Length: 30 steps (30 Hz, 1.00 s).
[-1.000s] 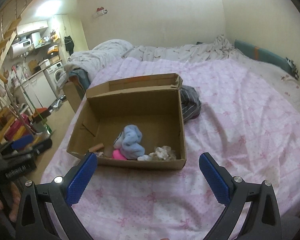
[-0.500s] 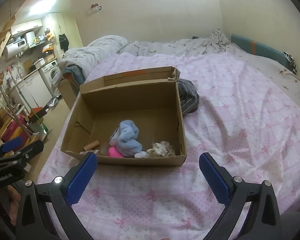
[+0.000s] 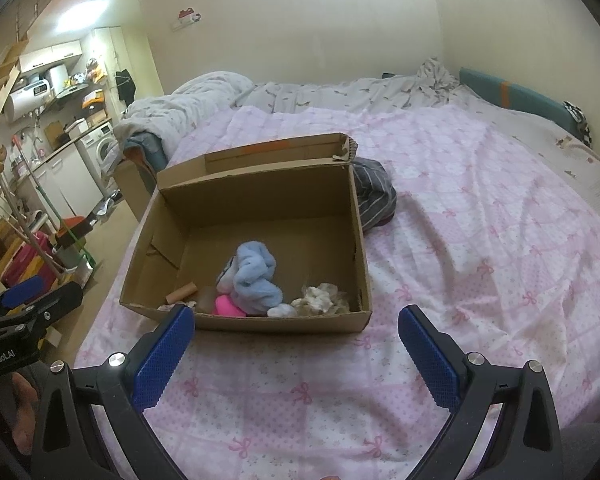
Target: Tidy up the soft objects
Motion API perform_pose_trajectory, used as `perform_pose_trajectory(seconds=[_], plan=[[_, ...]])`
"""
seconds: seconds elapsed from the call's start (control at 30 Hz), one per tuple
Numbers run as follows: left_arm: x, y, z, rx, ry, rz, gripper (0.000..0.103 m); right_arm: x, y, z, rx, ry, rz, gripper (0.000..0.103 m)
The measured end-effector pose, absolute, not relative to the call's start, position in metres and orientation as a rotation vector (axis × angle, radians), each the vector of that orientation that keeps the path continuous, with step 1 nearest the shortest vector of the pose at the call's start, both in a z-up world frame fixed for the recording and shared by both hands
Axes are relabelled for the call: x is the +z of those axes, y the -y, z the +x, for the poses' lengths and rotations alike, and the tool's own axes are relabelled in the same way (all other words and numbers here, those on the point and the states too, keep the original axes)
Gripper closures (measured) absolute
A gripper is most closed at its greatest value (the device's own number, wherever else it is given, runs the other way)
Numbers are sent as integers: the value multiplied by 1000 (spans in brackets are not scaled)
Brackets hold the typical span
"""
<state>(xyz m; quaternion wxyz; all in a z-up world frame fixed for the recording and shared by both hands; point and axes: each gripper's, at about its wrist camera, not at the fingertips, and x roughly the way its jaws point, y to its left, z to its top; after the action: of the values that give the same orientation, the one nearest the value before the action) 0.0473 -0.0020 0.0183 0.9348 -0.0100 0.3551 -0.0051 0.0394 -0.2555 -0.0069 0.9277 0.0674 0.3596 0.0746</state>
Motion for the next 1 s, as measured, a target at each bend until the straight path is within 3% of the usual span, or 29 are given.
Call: perform_pose_trajectory(seconds=[1.0], plan=[[18, 2, 47, -13, -727, -33, 1, -8, 257, 39, 153, -733, 144, 0]])
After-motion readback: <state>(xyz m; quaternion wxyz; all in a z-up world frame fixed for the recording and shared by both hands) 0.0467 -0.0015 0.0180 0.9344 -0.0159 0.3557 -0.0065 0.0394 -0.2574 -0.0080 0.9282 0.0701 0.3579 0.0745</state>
